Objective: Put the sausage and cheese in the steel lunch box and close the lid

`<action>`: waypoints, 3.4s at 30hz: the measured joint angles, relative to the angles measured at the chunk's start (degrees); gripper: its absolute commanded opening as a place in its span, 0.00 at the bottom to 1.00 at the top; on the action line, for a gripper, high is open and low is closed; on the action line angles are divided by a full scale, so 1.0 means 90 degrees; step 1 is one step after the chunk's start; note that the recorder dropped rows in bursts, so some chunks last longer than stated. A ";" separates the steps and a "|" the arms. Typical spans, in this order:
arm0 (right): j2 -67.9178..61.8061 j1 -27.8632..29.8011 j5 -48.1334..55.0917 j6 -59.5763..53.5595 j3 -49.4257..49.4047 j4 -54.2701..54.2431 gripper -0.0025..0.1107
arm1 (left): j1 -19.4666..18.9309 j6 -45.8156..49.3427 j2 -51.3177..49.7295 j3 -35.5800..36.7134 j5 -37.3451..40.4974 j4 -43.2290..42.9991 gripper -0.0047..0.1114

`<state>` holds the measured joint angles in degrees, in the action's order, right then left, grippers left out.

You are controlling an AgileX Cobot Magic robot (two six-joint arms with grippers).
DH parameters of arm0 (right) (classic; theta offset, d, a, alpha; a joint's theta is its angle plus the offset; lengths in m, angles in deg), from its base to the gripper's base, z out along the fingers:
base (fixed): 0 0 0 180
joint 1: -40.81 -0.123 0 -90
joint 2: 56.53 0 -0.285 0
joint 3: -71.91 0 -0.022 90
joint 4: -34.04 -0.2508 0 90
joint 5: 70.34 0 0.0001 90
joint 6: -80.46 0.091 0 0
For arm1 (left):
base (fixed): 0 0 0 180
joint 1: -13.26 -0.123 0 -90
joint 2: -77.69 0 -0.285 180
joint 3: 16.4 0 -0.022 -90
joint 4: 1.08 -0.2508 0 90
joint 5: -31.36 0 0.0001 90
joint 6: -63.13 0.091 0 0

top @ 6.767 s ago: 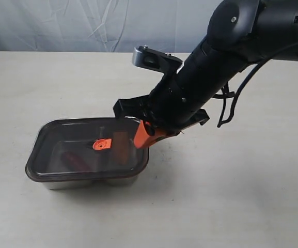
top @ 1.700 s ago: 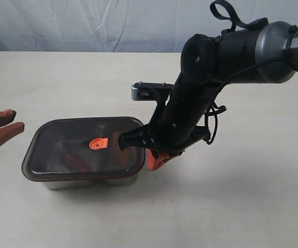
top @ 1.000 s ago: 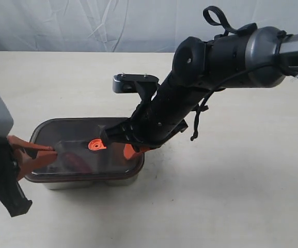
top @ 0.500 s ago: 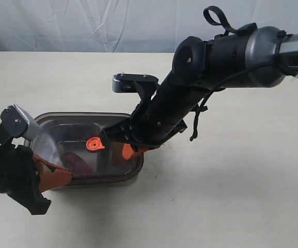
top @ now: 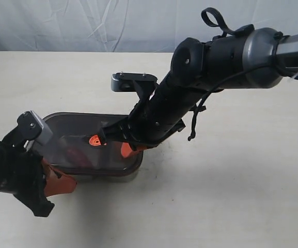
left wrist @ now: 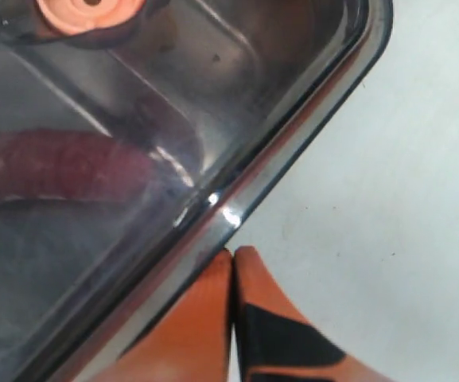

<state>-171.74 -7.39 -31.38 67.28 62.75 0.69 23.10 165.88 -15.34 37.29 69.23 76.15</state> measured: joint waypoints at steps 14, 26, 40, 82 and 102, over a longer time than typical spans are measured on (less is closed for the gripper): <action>0.0038 0.0000 -0.0078 0.0000 0.0000 0.0052 0.01 | 0.0000 -0.0406 0.0969 -0.0091 0.0446 -0.0457 0.04; 0.0565 0.0000 -0.0315 0.0000 -0.0022 0.0355 0.01 | 0.0000 -0.0896 0.1718 -0.0158 0.0379 -0.0727 0.04; 0.0976 0.0000 -0.0168 0.0000 -0.0022 0.0473 0.01 | 0.0000 -0.6059 0.2442 -0.0171 -0.1704 -0.4775 0.04; 0.0990 -0.0442 0.0192 -0.0013 -0.0022 0.0604 0.01 | 0.0037 -0.7369 0.0558 -0.0535 -0.3035 -0.5058 0.04; 0.0990 -0.0442 0.0180 0.0001 -0.0022 0.0614 0.01 | 0.0037 -0.7369 0.0558 -0.0550 -0.2809 -0.4807 0.04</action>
<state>-162.83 -11.37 -29.76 67.29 62.56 6.21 23.43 99.55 -10.32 32.34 43.94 32.88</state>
